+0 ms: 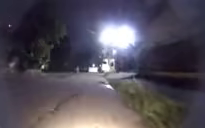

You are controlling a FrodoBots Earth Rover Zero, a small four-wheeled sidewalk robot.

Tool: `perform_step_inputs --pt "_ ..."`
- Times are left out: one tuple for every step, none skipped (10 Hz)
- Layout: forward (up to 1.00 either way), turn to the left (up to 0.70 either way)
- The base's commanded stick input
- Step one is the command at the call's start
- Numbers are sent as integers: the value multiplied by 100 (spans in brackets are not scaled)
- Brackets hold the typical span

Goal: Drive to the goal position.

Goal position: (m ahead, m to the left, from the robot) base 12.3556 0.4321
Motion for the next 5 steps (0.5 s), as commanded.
perform_step_inputs --pt "70 0" --pt "69 0" --pt "69 0" --pt "70 0" --pt "70 0"
